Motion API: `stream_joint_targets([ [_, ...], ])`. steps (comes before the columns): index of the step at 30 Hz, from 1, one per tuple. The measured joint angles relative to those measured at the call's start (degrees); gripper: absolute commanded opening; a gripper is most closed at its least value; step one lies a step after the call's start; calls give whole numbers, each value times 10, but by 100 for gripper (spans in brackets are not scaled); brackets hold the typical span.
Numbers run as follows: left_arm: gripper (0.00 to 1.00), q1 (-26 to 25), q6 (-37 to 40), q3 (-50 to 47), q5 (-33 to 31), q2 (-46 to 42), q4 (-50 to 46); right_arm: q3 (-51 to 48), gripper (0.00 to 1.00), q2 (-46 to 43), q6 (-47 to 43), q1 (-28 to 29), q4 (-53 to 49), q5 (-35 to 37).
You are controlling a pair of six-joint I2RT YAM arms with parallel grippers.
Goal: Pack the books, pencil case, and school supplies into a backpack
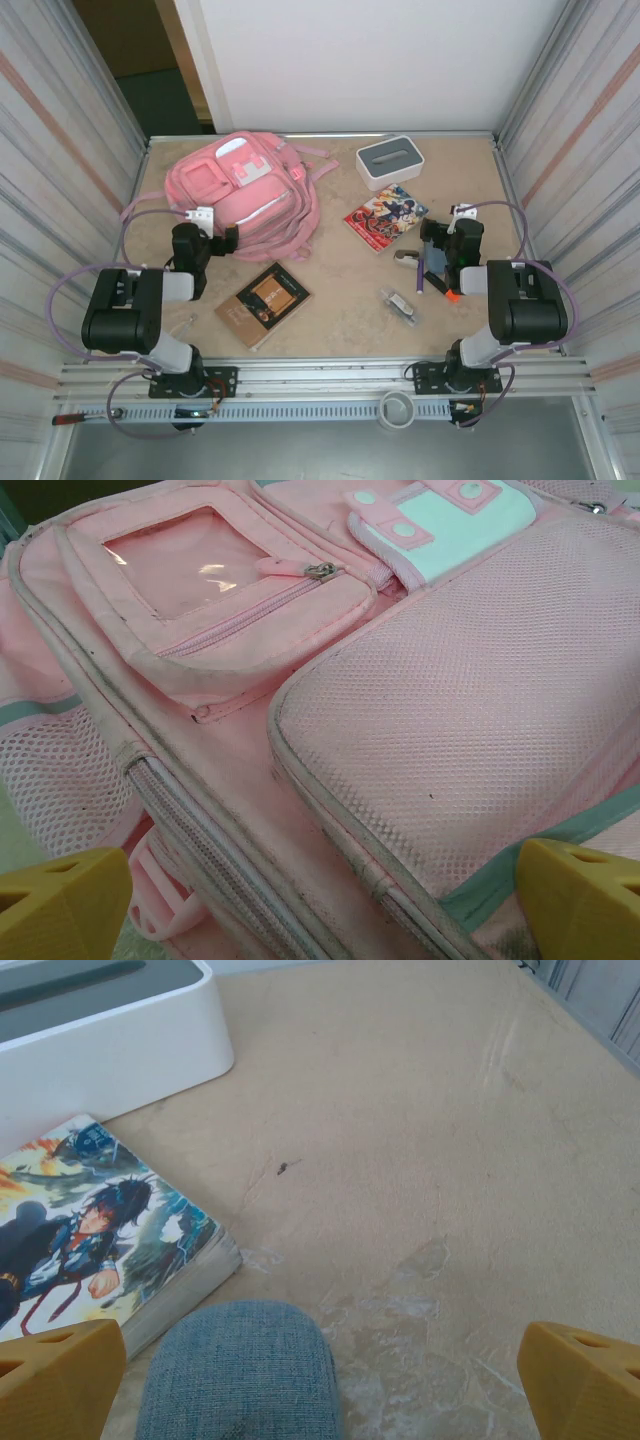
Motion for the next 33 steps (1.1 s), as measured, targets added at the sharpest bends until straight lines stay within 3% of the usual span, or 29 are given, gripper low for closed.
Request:
stream_joint_targets([
  [26,99,1,-2,1,1,0,-4,0,98,0,0,0,0,0],
  [30,99,1,-35,15,-61,-69,-102,0,99,-23,1,9,-33,29],
  [33,99,19,-120,56,-111,-172,-217,3,99,-116,25,17,-115,77],
])
